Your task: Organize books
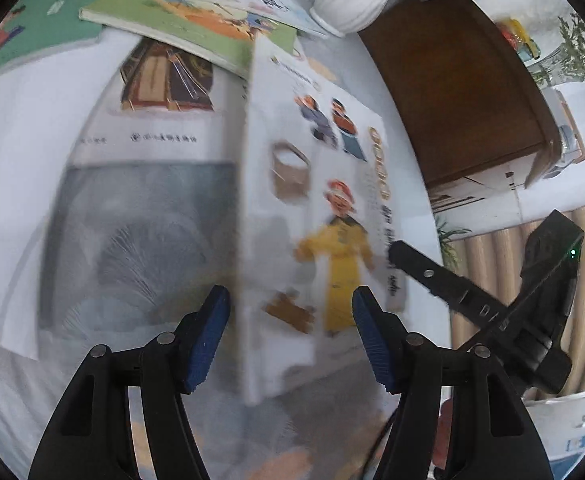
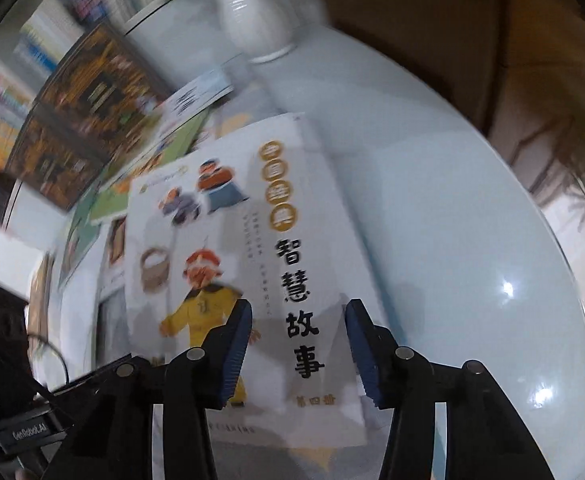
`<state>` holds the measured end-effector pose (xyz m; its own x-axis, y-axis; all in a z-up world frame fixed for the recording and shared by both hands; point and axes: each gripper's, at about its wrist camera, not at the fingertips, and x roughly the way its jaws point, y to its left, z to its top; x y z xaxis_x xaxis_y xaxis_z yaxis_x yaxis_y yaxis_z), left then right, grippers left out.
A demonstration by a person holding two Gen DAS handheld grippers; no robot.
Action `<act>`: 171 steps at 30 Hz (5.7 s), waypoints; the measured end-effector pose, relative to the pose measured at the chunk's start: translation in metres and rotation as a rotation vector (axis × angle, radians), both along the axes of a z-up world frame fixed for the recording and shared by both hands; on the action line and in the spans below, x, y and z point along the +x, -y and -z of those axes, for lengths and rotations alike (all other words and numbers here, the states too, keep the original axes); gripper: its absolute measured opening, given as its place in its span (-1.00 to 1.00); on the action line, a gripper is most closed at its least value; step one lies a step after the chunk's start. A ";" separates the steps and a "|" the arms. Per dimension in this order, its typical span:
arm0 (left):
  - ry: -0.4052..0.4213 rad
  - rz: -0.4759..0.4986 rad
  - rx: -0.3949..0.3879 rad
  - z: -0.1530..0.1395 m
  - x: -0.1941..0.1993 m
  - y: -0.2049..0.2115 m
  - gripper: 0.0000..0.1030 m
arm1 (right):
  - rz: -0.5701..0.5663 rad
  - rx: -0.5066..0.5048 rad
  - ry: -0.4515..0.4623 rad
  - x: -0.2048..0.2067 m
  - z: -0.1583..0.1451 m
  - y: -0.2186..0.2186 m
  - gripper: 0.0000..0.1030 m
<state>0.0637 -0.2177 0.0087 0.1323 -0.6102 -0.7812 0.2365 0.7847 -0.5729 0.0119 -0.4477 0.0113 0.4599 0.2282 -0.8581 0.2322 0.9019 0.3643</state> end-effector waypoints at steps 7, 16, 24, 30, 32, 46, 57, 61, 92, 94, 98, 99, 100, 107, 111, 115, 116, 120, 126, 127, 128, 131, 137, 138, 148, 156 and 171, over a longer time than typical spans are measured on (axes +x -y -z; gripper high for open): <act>0.019 0.066 -0.021 -0.013 -0.058 -0.018 0.18 | -0.197 0.047 -0.052 -0.037 0.010 -0.048 -0.06; -0.067 -0.085 -0.018 0.009 -0.127 -0.084 0.18 | -0.380 -0.004 -0.102 -0.071 0.014 -0.095 -0.04; -0.072 -0.180 -0.043 0.014 -0.132 -0.112 0.18 | -0.282 0.135 -0.093 -0.083 0.020 -0.071 0.04; -0.075 -0.189 -0.060 0.015 -0.131 -0.110 0.03 | -0.313 0.025 -0.033 -0.097 0.016 -0.086 -0.02; -0.090 -0.189 -0.133 0.010 -0.132 -0.113 -0.07 | -0.310 0.024 -0.025 -0.098 0.017 -0.087 -0.02; -0.126 -0.265 -0.098 0.013 -0.111 -0.090 -0.67 | -0.188 0.321 -0.053 -0.094 0.029 -0.050 0.01; -0.320 -0.283 -0.496 0.012 -0.094 -0.092 -0.67 | -0.016 0.839 -0.155 -0.113 0.070 -0.002 0.12; -0.349 -0.280 -0.512 0.014 -0.093 -0.091 -0.67 | -0.004 0.805 -0.120 -0.103 0.063 -0.008 -0.02; 0.306 0.034 0.038 -0.124 -0.120 -0.158 -0.67 | -0.506 -0.052 0.234 -0.126 -0.111 -0.232 -0.53; 0.322 -0.018 0.037 -0.129 -0.114 -0.191 -0.67 | -0.542 -0.040 0.265 -0.105 -0.117 -0.269 -0.53; 0.350 -0.134 0.058 -0.134 -0.096 -0.274 -0.67 | -0.625 -0.009 0.290 -0.061 -0.117 -0.341 -0.51; 0.348 -0.158 0.063 -0.132 -0.091 -0.292 -0.67 | -0.646 0.012 0.282 -0.048 -0.116 -0.359 -0.48; 0.348 -0.188 0.075 -0.130 -0.086 -0.315 -0.67 | -0.668 0.042 0.271 -0.035 -0.113 -0.376 -0.48; 0.344 -0.342 0.123 -0.108 -0.030 -0.439 -0.65 | -0.765 0.065 0.223 0.060 -0.094 -0.500 -0.47; 0.279 -0.413 0.083 -0.079 0.007 -0.483 -0.64 | -0.754 0.084 0.144 0.103 -0.074 -0.534 -0.46; 0.234 -0.433 0.047 -0.057 0.027 -0.501 -0.65 | -0.723 0.100 0.083 0.133 -0.059 -0.551 -0.46; 0.226 -0.438 0.038 -0.053 0.031 -0.505 -0.64 | -0.708 0.114 0.060 0.139 -0.054 -0.552 -0.46; 0.193 -0.461 0.049 -0.038 0.049 -0.516 -0.57 | -0.660 0.124 0.014 0.154 -0.039 -0.555 -0.46; 0.146 -0.510 0.062 -0.020 0.062 -0.535 -0.57 | -0.628 0.099 -0.036 0.168 -0.022 -0.563 -0.46; 0.140 -0.517 0.062 -0.018 0.063 -0.538 -0.57 | -0.626 0.094 -0.044 0.170 -0.019 -0.566 -0.46; 0.132 -0.528 0.068 -0.016 0.064 -0.541 -0.57 | -0.624 0.092 -0.044 0.172 -0.019 -0.570 -0.46; 0.145 -0.579 0.107 -0.020 0.057 -0.551 -0.51 | -0.637 0.103 -0.048 0.170 -0.019 -0.572 -0.39; 0.207 -0.543 0.199 -0.043 0.035 -0.536 -0.49 | -0.602 0.243 -0.089 0.137 -0.015 -0.530 -0.25; 0.222 -0.507 0.195 -0.049 0.032 -0.524 -0.38 | -0.592 0.249 -0.093 0.128 -0.016 -0.520 -0.25; 0.214 -0.127 0.085 -0.053 0.044 -0.340 0.14 | -0.220 -0.004 0.015 0.033 -0.034 -0.340 -0.19; 0.151 -0.238 0.177 -0.017 0.077 -0.260 -0.02 | -0.047 0.026 -0.041 0.054 -0.008 -0.222 -0.28; 0.057 -0.197 0.229 -0.008 -0.011 -0.220 0.00 | -0.320 0.005 -0.060 -0.007 -0.011 -0.232 -0.37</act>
